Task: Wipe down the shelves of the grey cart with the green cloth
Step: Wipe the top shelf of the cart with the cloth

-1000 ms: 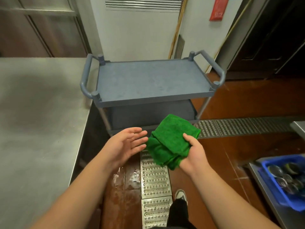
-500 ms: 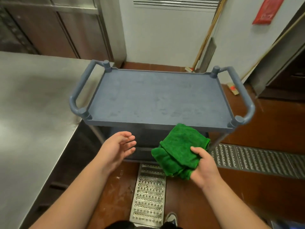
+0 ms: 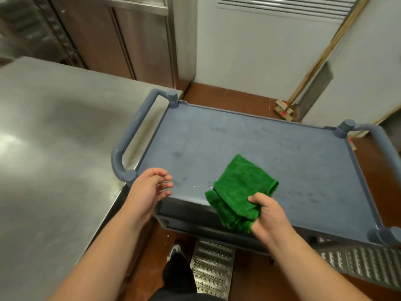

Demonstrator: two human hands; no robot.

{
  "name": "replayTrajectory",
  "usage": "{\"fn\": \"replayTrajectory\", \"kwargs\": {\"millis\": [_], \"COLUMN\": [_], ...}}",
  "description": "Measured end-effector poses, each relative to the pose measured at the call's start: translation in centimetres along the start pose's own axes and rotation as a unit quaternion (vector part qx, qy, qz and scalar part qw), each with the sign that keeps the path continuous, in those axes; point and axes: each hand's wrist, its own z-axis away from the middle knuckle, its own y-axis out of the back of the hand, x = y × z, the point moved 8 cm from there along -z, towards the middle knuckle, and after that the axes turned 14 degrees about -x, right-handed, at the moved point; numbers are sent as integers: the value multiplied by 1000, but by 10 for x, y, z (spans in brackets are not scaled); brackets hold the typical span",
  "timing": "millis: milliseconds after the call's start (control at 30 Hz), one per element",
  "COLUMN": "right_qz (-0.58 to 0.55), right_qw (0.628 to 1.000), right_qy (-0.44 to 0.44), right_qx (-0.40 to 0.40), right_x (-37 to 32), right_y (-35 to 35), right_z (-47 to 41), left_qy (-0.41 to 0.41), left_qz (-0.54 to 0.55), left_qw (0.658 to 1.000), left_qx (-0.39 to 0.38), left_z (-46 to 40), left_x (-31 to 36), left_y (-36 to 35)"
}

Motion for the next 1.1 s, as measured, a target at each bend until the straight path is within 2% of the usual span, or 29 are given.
{"fn": "replayTrajectory", "kwargs": {"millis": [267, 600, 700, 933, 1100], "right_qz": [-45, -66, -20, 239, 268], "right_qw": [996, 990, 992, 962, 952], "right_qy": [14, 50, 64, 101, 116], "right_qx": [72, 111, 111, 80, 93], "right_x": [-9, -99, -133, -170, -148], "right_y": [-38, 12, 31, 18, -23], "right_z": [-117, -145, -156, -207, -270], "left_qy": [42, 55, 47, 10, 16], "left_qz": [-85, -93, -117, -246, -244], "left_qw": [995, 994, 992, 969, 969], "left_qx": [-39, -33, -7, -12, -23], "left_z": [-120, -183, -194, -218, -251], "left_x": [48, 55, 56, 65, 90], "left_y": [6, -47, -65, -83, -39]}}
